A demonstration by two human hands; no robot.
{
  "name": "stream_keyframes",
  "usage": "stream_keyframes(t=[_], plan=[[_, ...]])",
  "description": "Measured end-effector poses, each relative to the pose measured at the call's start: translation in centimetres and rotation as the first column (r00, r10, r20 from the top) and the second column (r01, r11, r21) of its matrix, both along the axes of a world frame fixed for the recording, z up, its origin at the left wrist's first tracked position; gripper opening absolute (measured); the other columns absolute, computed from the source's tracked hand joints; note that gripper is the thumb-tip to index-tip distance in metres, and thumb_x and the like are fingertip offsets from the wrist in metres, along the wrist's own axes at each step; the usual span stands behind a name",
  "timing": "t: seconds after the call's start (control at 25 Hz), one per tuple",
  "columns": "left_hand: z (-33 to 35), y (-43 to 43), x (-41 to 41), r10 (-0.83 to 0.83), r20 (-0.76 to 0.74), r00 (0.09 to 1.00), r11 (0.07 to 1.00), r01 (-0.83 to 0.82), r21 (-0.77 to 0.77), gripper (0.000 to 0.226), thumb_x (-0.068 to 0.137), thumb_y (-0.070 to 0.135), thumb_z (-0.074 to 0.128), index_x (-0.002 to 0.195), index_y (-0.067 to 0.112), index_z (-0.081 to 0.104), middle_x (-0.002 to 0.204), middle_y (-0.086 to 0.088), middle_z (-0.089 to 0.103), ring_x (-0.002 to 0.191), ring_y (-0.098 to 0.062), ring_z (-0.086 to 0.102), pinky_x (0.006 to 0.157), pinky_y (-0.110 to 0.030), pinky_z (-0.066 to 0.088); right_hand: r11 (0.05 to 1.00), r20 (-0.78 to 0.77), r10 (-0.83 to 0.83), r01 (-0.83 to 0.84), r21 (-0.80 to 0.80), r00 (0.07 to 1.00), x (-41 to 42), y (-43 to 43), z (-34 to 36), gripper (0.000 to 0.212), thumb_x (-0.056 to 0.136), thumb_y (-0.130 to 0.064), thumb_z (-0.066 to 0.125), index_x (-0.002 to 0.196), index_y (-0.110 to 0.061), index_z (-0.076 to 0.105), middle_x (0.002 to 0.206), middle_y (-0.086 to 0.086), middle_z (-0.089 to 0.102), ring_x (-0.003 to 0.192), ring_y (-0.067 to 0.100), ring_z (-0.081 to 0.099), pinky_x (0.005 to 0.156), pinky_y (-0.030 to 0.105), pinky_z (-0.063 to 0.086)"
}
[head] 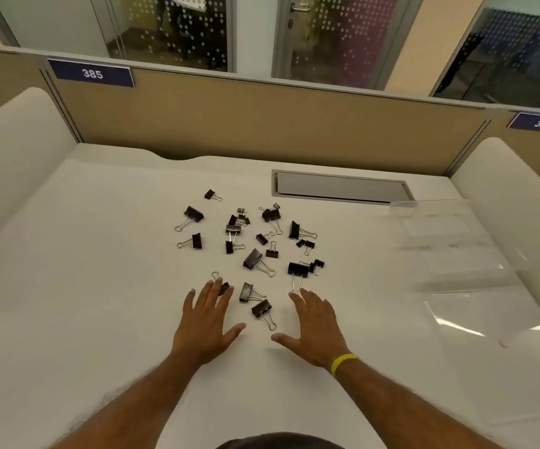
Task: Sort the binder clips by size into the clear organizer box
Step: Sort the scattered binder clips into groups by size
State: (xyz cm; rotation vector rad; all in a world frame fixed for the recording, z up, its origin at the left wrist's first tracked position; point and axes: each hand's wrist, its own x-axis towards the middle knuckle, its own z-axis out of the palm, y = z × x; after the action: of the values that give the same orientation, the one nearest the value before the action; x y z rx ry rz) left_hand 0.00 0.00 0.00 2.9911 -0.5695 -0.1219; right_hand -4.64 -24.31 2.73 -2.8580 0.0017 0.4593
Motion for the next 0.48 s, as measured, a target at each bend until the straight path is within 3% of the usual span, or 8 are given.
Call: stream_keyframes(t=[0.12,0.32,0.4,0.48], plan=[[-0.2,1.5,1.3,0.012,-0.003,1.0,1.0,-0.012,-0.018,0.086,0.085,0.074,0.015,0.152,0.022,0.024,0.162,-0.007,0.015,0.149,-0.024,0.014,0.119,-0.05,0.011,1.0,0.097,0.0,-0.001,0.015,0.995,2.1,1.4,-0.3,0.084,0.082,-0.072,0.046,0.148,-0.022,0.029,0.155,0.005,0.029,0.145,0.023,0.02,0.12,0.041,0.013],[-0.2,2.2,3.2,0.011,-0.043,0.999,0.998,-0.014,-0.058,0.088,0.082,0.074,0.011,0.152,0.023,0.023,0.162,-0.004,0.014,0.15,-0.022,0.011,0.119,-0.047,0.007,0.998,0.178,-0.049,0.042,0.041,0.983,5.7,2.0,-0.1,0.049,0.096,-0.043,0.047,0.139,-0.019,0.044,0.146,0.004,0.042,0.138,0.023,0.032,0.114,0.038,0.022],[-0.1,2.2,4.0,0.005,-0.041,0.999,0.998,-0.008,-0.066,0.087,0.082,0.074,0.009,0.152,0.024,0.02,0.163,-0.003,0.012,0.15,-0.02,0.008,0.12,-0.046,0.006,0.999,0.208,-0.049,0.044,0.031,0.977,7.6,1.4,0.3,0.044,0.095,-0.025,0.049,0.138,-0.016,0.045,0.144,0.006,0.043,0.137,0.026,0.035,0.112,0.038,0.024],[0.1,1.8,4.6,0.003,-0.044,0.999,0.997,-0.006,-0.081,0.086,0.082,0.074,0.009,0.152,0.025,0.022,0.163,-0.002,0.013,0.15,-0.02,0.009,0.12,-0.045,0.006,1.0,0.181,0.004,-0.004,-0.001,0.983,9.2,0.5,0.7,0.054,0.087,-0.006,0.05,0.14,-0.013,0.044,0.147,0.009,0.04,0.139,0.029,0.033,0.114,0.038,0.022]])
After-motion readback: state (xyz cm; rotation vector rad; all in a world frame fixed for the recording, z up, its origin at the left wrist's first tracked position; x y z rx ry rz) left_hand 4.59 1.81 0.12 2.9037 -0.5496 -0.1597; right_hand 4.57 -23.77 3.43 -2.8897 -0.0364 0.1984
